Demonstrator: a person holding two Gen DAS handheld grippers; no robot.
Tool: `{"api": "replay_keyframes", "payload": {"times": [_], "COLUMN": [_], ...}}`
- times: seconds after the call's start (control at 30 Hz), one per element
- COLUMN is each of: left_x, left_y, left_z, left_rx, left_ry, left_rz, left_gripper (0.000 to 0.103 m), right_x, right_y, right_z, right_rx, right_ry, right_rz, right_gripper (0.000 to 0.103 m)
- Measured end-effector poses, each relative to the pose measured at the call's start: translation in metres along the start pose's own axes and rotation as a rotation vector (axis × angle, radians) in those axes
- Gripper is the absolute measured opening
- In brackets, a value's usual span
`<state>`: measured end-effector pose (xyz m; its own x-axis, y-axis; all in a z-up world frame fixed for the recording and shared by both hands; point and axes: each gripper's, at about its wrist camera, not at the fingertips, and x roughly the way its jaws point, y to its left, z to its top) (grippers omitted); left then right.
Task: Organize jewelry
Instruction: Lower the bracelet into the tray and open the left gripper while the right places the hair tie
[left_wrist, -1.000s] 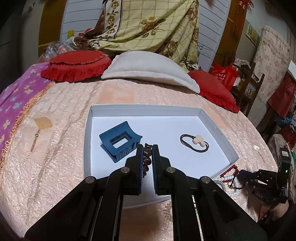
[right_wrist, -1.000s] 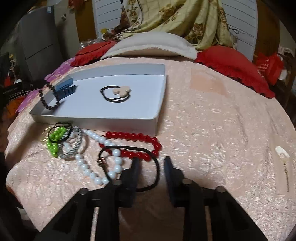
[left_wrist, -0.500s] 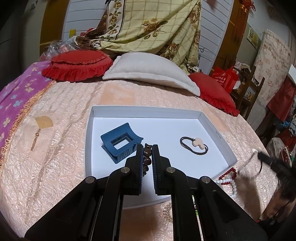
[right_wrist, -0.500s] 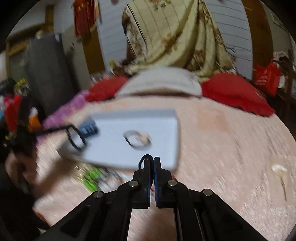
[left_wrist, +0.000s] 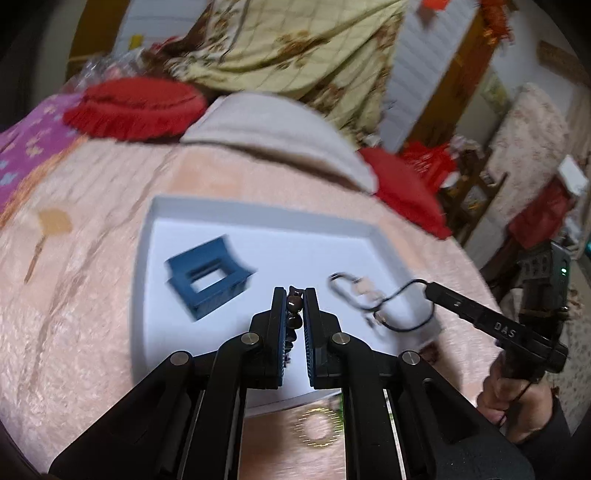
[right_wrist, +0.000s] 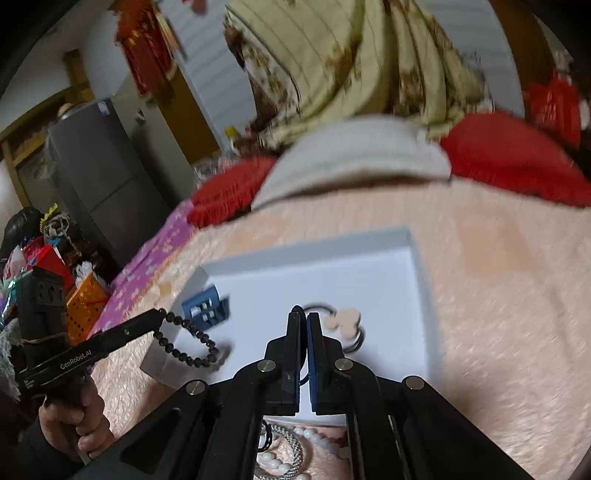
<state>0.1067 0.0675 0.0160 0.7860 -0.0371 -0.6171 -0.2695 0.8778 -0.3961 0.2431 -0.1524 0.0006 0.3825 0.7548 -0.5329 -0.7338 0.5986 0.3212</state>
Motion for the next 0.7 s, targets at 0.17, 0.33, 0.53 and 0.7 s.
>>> {"api": "replay_keyframes", "payload": {"times": [0.17,0.33,0.53,0.7], "left_x": [0.011,0.019,0.021,0.018], "left_y": [0.014,0.025,0.025,0.024], "left_z": [-0.007,-0.015,-0.021,-0.018], "left_rx": [0.01,0.008,-0.001,-0.005], "left_ry": [0.054,0.087,0.102,0.083], "left_rz": [0.186,0.268,0.272,0.269], "left_gripper": [0.007,0.007,0.035,0.036], "right_x": [0.024,0.033,0.032,0.027], "right_y": [-0.024,-0.047,-0.046,-0.036], "right_z": [-0.01,-0.013,-0.016,-0.014], "right_rx": [0.051,0.087,0.06,0.014], "right_ry": [0.083,0.104,0.111,0.069], "right_rz": [-0.112,-0.164,-0.17,-0.195], "right_gripper": [0.003,0.003,0.01,0.053]}}
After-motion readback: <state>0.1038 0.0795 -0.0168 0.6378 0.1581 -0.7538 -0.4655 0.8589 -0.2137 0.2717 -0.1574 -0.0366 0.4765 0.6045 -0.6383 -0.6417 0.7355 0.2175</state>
